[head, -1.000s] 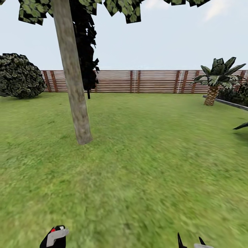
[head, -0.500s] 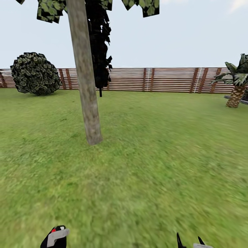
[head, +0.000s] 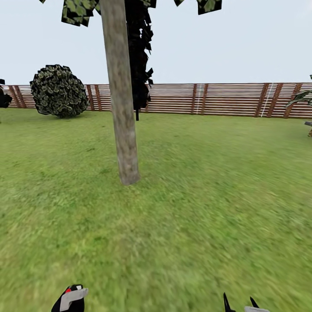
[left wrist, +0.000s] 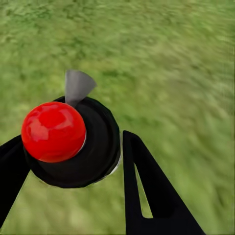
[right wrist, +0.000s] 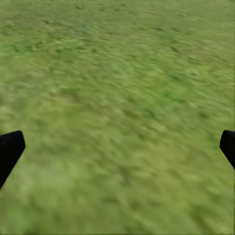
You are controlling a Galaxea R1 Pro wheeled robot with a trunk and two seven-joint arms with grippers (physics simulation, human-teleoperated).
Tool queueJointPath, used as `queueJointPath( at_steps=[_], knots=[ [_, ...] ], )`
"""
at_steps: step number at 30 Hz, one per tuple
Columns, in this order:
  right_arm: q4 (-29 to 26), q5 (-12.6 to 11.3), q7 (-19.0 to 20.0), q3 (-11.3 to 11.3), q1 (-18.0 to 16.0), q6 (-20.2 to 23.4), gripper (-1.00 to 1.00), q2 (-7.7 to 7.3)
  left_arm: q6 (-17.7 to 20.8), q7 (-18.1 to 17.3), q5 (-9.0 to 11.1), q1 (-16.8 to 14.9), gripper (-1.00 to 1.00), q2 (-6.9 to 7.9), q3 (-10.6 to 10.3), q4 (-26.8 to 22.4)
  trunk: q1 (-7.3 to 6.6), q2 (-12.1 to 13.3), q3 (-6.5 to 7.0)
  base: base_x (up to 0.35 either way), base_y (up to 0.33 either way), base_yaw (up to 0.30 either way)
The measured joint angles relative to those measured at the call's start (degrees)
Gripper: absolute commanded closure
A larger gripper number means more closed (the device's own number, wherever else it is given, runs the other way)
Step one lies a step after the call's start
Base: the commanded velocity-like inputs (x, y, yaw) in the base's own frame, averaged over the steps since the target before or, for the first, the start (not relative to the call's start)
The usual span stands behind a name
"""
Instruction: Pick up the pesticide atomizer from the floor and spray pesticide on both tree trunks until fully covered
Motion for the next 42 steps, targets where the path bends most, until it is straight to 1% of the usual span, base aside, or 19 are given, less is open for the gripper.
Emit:
queueJointPath(
  at_steps=[4,7,18,32,42],
  knots=[
    [0.0,1.0,0.0,0.1,0.0,0.0,-1.0,0.0,0.0,0.0,0.0,0.0,1.0,0.0,0.0,0.0,0.0,0.0,0.0,0.307,0.168,0.002],
    [-0.1,1.3,0.0,0.1,0.0,0.0,-1.0,0.0,0.1,0.0,0.0,0.0,1.0,0.0,0.0,0.0,0.0,0.0,0.0,0.307,0.168,0.0],
    [0.0,1.3,-0.1,0.0,0.0,-0.1,-1.0,0.36,0.1,0.1,0.0,0.0,1.0,0.0,0.0,0.0,0.0,0.0,0.0,0.307,0.164,0.0],
    [-0.1,1.3,0.0,0.0,0.0,-0.1,-1.0,-0.13,0.1,0.1,0.0,0.0,1.0,-0.07,0.0,0.0,0.0,0.0,0.0,0.315,0.137,0.0],
    [-0.1,1.3,0.0,0.0,0.0,-0.1,-1.0,-0.26,0.1,0.2,0.0,0.0,1.0,-0.09,-0.1,0.0,0.0,0.0,0.0,0.335,0.064,0.0]
  ],
)
